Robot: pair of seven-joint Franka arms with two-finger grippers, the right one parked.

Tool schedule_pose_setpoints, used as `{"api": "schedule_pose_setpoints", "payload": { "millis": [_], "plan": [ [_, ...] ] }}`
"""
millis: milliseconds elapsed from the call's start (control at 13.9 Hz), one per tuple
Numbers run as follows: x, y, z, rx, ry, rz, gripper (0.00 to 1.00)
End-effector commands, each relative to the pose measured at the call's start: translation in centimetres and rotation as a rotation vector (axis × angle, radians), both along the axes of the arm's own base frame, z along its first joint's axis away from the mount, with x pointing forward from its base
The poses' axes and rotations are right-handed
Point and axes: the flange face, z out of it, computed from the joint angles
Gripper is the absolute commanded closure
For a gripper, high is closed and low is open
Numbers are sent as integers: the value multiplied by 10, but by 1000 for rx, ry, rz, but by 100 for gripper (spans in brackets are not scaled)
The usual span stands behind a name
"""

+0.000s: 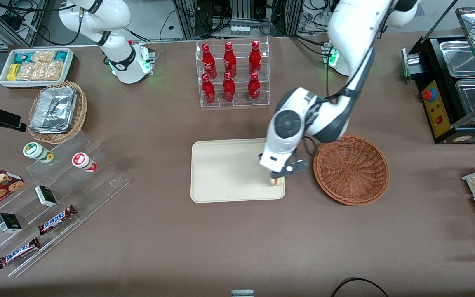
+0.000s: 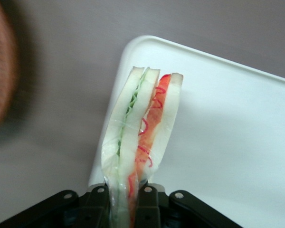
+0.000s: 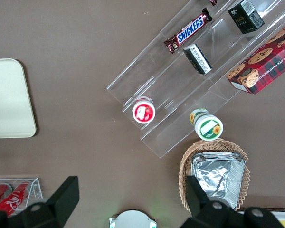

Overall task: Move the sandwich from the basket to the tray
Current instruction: 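Carry the held sandwich with the left gripper over the cream tray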

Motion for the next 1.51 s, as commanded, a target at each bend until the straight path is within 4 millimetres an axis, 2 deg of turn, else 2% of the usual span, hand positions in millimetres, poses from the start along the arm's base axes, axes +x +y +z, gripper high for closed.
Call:
{"api": "schedule_pose_setpoints", "payload": {
  "millis": [0,144,288,791,1439],
  "plan": [
    [-8,-50,-11,-29,-42,54,100],
    [-14,-82,-24,-51,-64,74,100],
    [-8,-97,-34,-63,-73,95,100],
    [-3,-99,-51,-41,-31,92,100],
    [2,-104,-52,-98,28,149,100]
  ]
}}
